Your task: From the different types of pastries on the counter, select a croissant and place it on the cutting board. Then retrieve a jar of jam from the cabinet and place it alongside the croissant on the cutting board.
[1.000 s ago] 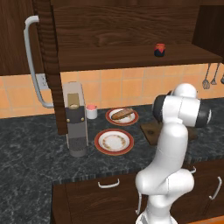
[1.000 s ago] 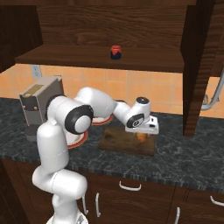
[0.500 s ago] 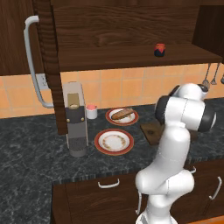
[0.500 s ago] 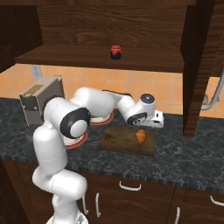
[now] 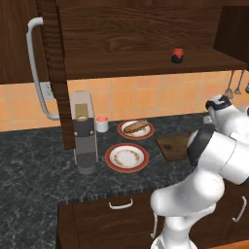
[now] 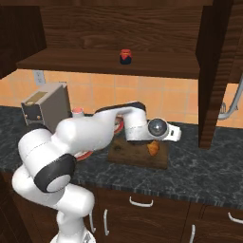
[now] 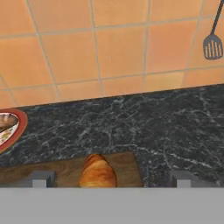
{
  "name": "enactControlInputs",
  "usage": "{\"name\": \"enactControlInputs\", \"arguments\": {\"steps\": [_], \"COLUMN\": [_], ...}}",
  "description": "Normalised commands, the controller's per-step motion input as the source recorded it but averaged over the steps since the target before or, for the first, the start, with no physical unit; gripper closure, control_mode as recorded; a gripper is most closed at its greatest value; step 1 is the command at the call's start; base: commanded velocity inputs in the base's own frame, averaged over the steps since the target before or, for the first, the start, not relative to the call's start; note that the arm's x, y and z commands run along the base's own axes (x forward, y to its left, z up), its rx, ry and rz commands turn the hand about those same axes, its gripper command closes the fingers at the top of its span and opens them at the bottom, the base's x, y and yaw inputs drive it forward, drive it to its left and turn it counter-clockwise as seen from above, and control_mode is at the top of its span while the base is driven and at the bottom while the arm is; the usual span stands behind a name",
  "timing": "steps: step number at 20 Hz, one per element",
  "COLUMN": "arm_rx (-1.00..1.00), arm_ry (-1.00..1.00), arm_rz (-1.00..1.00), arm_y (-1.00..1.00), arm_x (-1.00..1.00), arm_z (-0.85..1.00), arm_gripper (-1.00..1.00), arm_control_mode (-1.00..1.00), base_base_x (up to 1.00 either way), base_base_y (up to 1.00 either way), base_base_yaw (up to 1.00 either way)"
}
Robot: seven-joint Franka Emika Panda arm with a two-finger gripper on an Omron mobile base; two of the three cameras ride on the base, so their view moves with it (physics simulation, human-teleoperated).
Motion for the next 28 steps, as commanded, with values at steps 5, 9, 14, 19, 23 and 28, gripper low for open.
{"name": "enactControlInputs", "arguments": {"steps": [5, 9, 14, 19, 23, 28], "arm_rx": [0.0, 0.0, -0.01, -0.04, -0.05, 0.0], "arm_ry": [-0.05, -0.29, -0.36, -0.27, -0.16, 0.21], "arm_rz": [-0.02, 0.0, -0.07, -0.09, -0.04, -0.05], "arm_y": [0.04, 0.58, 0.47, 0.47, 0.34, 0.03], "arm_x": [-0.11, -0.49, -0.55, -0.42, -0.19, 0.2], "arm_z": [0.03, 0.89, 1.0, 1.0, 0.94, 0.41], "arm_gripper": [-1.0, -1.0, -1.0, -1.0, -1.0, -1.0], "arm_control_mode": [-1.0, -1.0, -1.0, -1.0, -1.0, -1.0], "base_base_x": [0.0, 0.0, 0.0, 0.0, 0.0, 0.0], "base_base_y": [0.0, 0.0, 0.0, 0.0, 0.0, 0.0], "base_base_yaw": [0.0, 0.0, 0.0, 0.0, 0.0, 0.0]}}
